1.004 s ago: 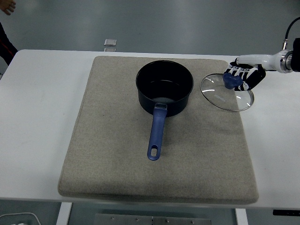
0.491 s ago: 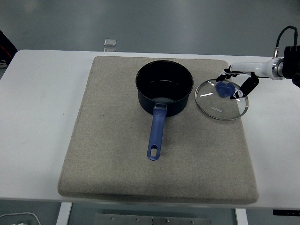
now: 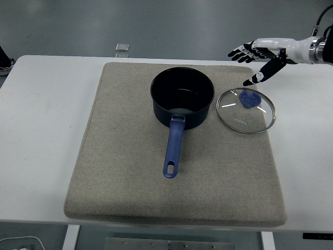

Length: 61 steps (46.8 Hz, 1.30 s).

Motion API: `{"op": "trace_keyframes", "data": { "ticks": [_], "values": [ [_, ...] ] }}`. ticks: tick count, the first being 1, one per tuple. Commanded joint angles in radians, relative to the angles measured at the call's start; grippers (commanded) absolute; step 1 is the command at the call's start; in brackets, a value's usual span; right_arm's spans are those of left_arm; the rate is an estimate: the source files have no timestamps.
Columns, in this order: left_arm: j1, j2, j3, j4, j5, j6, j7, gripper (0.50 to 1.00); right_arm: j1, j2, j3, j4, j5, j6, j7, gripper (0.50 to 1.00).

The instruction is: Lift the pot lid and place it to the right of the pot.

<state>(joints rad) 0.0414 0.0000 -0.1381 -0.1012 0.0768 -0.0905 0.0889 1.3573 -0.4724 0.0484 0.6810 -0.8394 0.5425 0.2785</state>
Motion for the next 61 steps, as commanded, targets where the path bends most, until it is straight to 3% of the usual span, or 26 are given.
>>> {"op": "trace_keyframes", "data": {
  "ticks": [1,11,27,45,54,61],
  "values": [
    [0.000,0.000,0.000,0.000,0.000,0.000,0.000,1.000,-0.003,0.003,0.004,-0.014,0.088,-0.006,-0.001,0.903],
    [0.000,0.000,0.000,0.000,0.000,0.000,0.000,1.000,-0.012,0.006,0.005,-0.064,0.364,-0.007,-0.007,0.903],
    [0.000,0.000,0.000,0.000,0.000,0.000,0.000,1.000,-0.106,0.021,0.007,-0.156,0.796,-0.002,-0.010,0.903],
    [0.000,0.000,0.000,0.000,0.000,0.000,0.000,1.000,-0.188,0.061,0.014,-0.159,1.080,-0.006,-0.013,0.903],
    [0.000,0.000,0.000,0.000,0.000,0.000,0.000,1.000,-0.221,0.080,0.091,-0.164,1.145,-0.009,-0.117,0.903],
    [0.000,0.000,0.000,0.000,0.000,0.000,0.000,1.000,-0.253,0.080,0.163,-0.166,1.145,-0.009,-0.134,0.903]
  ]
}}
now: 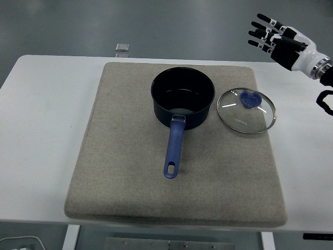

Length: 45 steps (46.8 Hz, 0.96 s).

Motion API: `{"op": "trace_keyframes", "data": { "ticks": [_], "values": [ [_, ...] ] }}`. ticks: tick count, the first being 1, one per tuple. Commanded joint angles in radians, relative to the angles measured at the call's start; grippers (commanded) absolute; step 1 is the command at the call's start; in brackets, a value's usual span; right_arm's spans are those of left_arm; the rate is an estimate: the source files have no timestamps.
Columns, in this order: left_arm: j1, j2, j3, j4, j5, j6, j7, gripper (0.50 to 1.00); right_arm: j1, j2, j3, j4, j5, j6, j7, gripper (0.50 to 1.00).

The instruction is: Lift the pot lid and place it to the right of the pot.

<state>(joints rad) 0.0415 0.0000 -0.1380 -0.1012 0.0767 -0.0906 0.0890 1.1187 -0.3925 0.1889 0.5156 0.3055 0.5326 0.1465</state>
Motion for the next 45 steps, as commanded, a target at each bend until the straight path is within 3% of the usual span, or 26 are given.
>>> {"op": "trace_keyframes", "data": {
  "ticks": [1,45],
  "values": [
    [0.000,0.000,0.000,0.000,0.000,0.000,0.000,1.000,-0.019,0.000,0.024,0.000,0.000,0.001,-0.002,0.903],
    [0.000,0.000,0.000,0.000,0.000,0.000,0.000,1.000,-0.054,0.027,0.021,-0.005,-0.035,0.001,0.010,0.913]
  ]
}}
